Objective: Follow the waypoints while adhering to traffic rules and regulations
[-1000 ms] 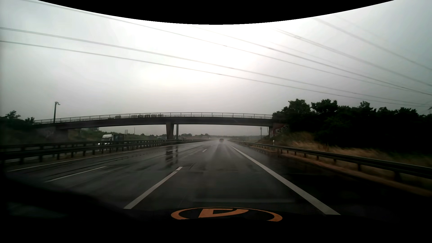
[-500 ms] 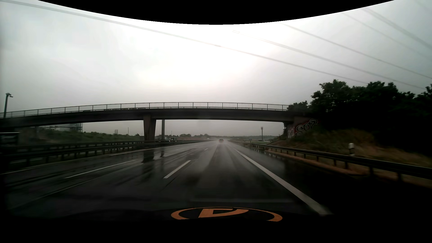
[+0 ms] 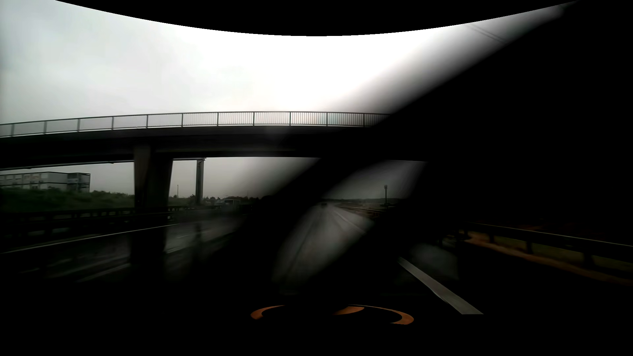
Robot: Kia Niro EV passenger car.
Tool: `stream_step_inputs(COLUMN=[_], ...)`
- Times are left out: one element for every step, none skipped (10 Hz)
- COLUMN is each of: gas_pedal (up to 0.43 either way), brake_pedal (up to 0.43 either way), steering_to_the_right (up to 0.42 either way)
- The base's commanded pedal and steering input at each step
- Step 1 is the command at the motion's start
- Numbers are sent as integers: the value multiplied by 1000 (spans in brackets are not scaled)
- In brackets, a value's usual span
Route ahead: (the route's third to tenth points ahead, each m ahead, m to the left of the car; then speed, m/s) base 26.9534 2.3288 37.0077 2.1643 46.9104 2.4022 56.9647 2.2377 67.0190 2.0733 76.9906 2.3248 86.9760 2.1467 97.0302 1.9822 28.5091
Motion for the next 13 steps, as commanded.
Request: stream_step_inputs(gas_pedal=[228, 228, 228, 228, 228, 228, 228, 228, 240, 240, 240, 248, 248], brake_pedal=[0, 0, 0, 0, 0, 0, 0, 0, 0, 0, 0, 0, 0], steering_to_the_right=[-3, -3, -3, -3, -3, -3, -3, -3, -3, -2, -1, -1, -1])
